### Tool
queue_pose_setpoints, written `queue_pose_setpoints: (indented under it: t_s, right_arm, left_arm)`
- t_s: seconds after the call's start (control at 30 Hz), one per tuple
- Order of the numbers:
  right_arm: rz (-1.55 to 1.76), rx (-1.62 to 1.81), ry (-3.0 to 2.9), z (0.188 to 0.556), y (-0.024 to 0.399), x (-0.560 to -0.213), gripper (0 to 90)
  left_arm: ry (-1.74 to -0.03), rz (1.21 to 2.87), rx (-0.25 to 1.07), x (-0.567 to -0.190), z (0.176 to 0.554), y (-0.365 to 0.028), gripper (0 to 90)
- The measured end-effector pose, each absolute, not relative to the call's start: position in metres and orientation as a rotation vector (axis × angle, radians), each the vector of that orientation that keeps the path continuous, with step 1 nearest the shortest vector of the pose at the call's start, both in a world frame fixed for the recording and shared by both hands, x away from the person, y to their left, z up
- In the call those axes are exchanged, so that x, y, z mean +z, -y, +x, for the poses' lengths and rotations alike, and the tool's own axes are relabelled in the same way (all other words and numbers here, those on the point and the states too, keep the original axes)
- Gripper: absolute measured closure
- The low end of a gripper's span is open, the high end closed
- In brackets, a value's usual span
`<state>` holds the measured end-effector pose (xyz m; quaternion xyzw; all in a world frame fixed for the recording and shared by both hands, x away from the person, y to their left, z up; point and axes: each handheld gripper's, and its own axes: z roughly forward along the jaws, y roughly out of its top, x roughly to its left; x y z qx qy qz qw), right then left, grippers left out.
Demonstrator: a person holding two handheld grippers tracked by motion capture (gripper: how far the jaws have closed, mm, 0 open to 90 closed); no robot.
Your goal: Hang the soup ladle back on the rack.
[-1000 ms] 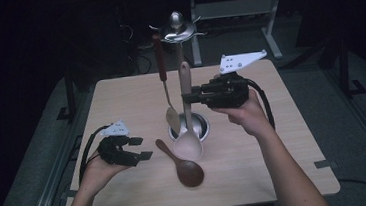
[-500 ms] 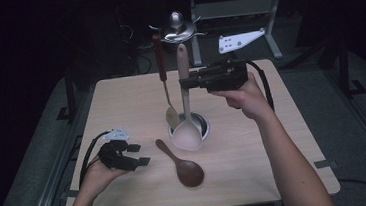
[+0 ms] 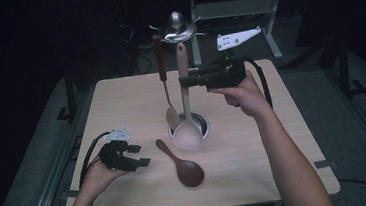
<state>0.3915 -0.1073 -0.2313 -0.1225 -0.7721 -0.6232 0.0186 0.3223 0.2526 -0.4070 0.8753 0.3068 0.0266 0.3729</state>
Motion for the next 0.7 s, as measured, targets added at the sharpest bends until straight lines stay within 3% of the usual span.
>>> queue_pose_setpoints:
  t_s: [0.7]
  right_arm:
    - [-0.446, -1.968, 2.341, 0.3984, 0.1143, -0.2382, 73.1]
  left_arm:
    - [-0.778, 2.264, 0.051, -0.4089, 0.3222, -0.2493, 31.4]
